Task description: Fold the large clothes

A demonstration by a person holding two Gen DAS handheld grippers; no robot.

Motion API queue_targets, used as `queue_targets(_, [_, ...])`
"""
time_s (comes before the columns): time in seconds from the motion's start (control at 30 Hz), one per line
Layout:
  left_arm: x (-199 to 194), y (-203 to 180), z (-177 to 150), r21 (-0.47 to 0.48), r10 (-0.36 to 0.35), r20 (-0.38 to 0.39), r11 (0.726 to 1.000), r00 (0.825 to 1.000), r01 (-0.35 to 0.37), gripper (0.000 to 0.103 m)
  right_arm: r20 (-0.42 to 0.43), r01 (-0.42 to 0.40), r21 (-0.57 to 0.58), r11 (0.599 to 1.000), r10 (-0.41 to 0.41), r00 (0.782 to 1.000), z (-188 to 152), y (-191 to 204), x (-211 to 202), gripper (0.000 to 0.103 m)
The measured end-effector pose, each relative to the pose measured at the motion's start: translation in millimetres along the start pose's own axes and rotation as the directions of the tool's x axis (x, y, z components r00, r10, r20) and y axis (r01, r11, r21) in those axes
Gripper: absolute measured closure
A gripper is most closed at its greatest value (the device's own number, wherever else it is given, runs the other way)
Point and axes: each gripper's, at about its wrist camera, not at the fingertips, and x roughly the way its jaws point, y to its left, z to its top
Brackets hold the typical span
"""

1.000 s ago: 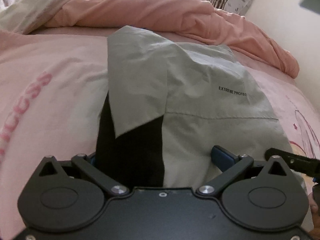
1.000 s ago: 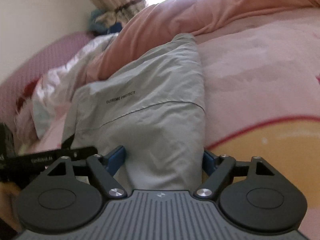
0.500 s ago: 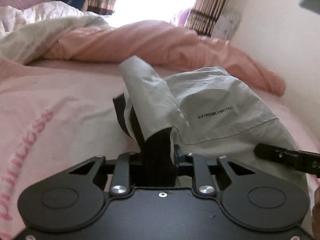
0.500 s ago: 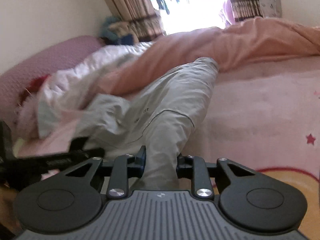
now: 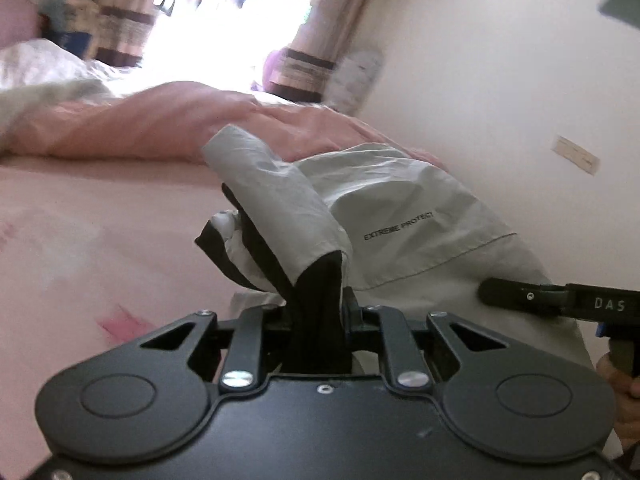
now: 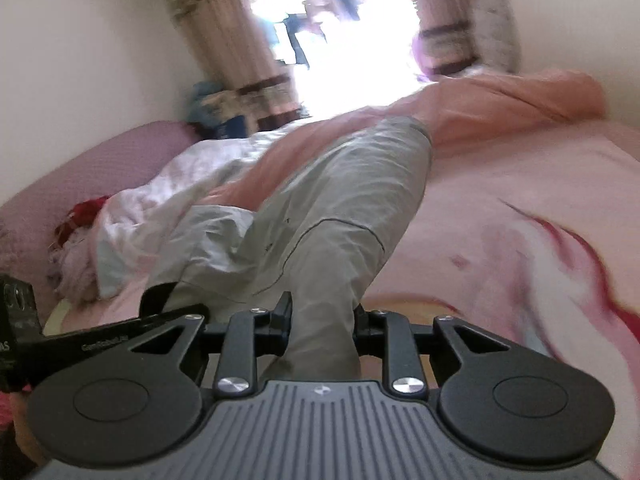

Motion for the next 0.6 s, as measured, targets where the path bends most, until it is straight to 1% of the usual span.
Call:
queue_targets(0.07, [16, -8, -31, -0.039, -0.044, -0.060, 0.998, 0.997, 0.042, 0.085, -0.050, 0.042, 0.093, 0.995, -0.037, 0.998, -29, -41, -4, 0.067])
queue_targets(0.1, [29, -8, -49, -0.062, -0.058, -0.101, 0.997, 0.993, 0.051, 0.081, -0.091, 0.073, 0.122, 0.990, -0.062, 0.994, -45, -59, 3, 0.060])
queue_targets(0.13, [42, -7, -65, -0.076, -0.050, -0.141, 0.996, 0.989, 0.039, 0.073, -0.155, 0.130, 0.140, 0.982, -0.108, 0.982, -63, -77, 14, 0.042])
queue_targets(0.17, [54, -3, -82, -0.103, -0.016, -0.187, 0.995, 0.982, -0.003, 0.065, -0.218, 0.196, 0.154, 0.968, -0.160, 0.963, -77, -89, 26, 0.031])
queue_targets(0.2, [57, 1, -92, -0.111, 0.010, -0.188, 0.993, 0.982, -0.031, 0.044, -0.238, 0.258, 0.173, 0.950, -0.214, 0.947, -94, -101, 30, 0.024])
queue_targets(0.23, [52, 4, -96, -0.114, 0.017, -0.169, 0.993, 0.985, -0.037, 0.041, -0.156, 0.218, 0.201, 0.955, -0.188, 0.970, -106, -105, 18, 0.024])
queue_targets(0.27, [40, 7, -97, -0.127, 0.035, -0.130, 0.991, 0.991, -0.052, 0.038, -0.100, 0.208, 0.228, 0.951, -0.190, 0.977, -115, -105, 3, 0.024])
queue_targets(0.3, [28, 7, -95, -0.120, 0.070, -0.078, 0.990, 0.994, -0.079, 0.033, -0.062, 0.220, 0.219, 0.951, -0.211, 0.975, -120, -101, -10, 0.028])
queue_targets(0.33, [10, 2, -90, -0.090, 0.133, -0.005, 0.987, 0.991, -0.133, 0.025, -0.010, 0.263, 0.197, 0.945, -0.266, 0.964, -122, -93, -21, 0.040])
queue_targets(0.37, [-5, -6, -85, -0.051, 0.181, 0.063, 0.983, 0.981, -0.178, 0.020, 0.085, 0.335, 0.172, 0.926, -0.353, 0.932, -125, -82, -37, 0.046])
queue_targets(0.4, [-20, -18, -82, -0.012, 0.212, 0.139, 0.977, 0.967, -0.212, 0.011, 0.173, 0.388, 0.148, 0.910, -0.410, 0.896, -125, -68, -47, 0.056])
queue_targets(0.43, [-33, -30, -77, 0.018, 0.219, 0.204, 0.974, 0.954, -0.227, 0.005, 0.259, 0.408, 0.121, 0.905, -0.425, 0.867, -124, -51, -55, 0.067])
queue_targets(0.47, [-41, -44, -76, 0.041, 0.198, 0.248, 0.976, 0.949, -0.214, 0.003, 0.292, 0.390, 0.091, 0.916, -0.399, 0.869, -120, -38, -56, 0.072])
queue_targets(0.5, [-48, -51, -76, 0.051, 0.168, 0.279, 0.981, 0.945, -0.189, 0.000, 0.305, 0.364, 0.063, 0.929, -0.365, 0.880, -116, -27, -54, 0.074])
queue_targets(0.53, [-49, -62, -79, 0.056, 0.135, 0.308, 0.986, 0.942, -0.160, 0.000, 0.305, 0.339, 0.039, 0.940, -0.334, 0.892, -112, -16, -47, 0.074])
queue_targets(0.57, [-45, -72, -84, 0.068, 0.118, 0.317, 0.987, 0.941, -0.147, 0.000, 0.304, 0.326, 0.034, 0.945, -0.320, 0.897, -111, -9, -40, 0.074])
queue_targets(0.6, [-39, -79, -91, 0.087, 0.122, 0.304, 0.984, 0.945, -0.155, 0.000, 0.298, 0.326, 0.037, 0.945, -0.321, 0.899, -115, -8, -30, 0.074])
